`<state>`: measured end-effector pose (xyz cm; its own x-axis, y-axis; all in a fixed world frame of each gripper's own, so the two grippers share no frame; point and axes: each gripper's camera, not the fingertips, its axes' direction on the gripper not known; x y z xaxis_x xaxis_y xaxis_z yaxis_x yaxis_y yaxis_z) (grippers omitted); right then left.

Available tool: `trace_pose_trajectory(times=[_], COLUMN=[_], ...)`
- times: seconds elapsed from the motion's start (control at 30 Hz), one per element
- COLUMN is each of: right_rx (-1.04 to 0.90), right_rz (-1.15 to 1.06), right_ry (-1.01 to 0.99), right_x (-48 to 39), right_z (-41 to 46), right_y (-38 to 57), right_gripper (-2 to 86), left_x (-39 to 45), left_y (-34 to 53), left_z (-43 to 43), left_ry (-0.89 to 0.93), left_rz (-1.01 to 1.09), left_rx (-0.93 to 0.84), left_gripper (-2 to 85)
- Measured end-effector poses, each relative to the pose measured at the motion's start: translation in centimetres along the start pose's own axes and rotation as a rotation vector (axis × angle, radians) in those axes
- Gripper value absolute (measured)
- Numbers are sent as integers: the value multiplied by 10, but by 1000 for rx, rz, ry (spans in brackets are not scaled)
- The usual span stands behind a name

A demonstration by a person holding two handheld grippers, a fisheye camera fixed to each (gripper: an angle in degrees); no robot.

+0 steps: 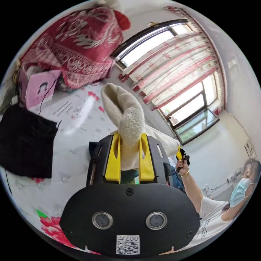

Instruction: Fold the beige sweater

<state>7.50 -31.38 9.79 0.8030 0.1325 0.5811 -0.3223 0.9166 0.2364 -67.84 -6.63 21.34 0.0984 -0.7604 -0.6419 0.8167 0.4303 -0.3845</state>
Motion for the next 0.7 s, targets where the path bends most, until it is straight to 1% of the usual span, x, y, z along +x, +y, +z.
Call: trace_pose_trajectory(times=[0.07, 0.13, 0.2, 0.27, 0.37, 0.4, 0.5, 0.57, 0.6, 0.63, 0.67, 0.7], right_rx=[-82, -135, -185, -255, -302, -302, -271, -218, -204, -177, -145, -124], right_rz=[151, 198, 192, 139, 72, 59, 5, -21, -26, -43, -56, -60], right_ry=[199, 251, 274, 317, 410, 436, 619, 790, 836, 938, 1052, 1114], right_x=[56, 80, 90, 86, 69, 64, 34, 7, 0, -14, -28, -36], right_z=[25, 31, 33, 30, 12, 6, -33, -76, -87, -111, -136, -149], right_y=[27, 51, 74, 111, 167, 178, 232, 261, 267, 274, 278, 279], right_gripper=[43, 43, 44, 45, 46, 47, 48, 50, 51, 52, 54, 55], left_x=[-35, -49, -45, -37, -19, -10, 14, 31, 44, 52, 68, 84], left_y=[21, 44, 58, 75, 117, 138, 198, 235, 259, 270, 291, 311], left_z=[34, 51, 51, 43, 26, 22, 27, 36, 44, 49, 58, 70], left_ry=[-126, -257, -331, -386, -422, -440, -484, -499, -501, -501, -501, -507], left_rz=[-95, -76, -12, 51, 128, 160, 232, 275, 313, 337, 394, 457], left_rx=[-88, -141, -159, -162, -151, -162, -235, -305, -352, -376, -427, -485], left_gripper=[110, 103, 98, 98, 98, 98, 97, 94, 92, 91, 89, 89])
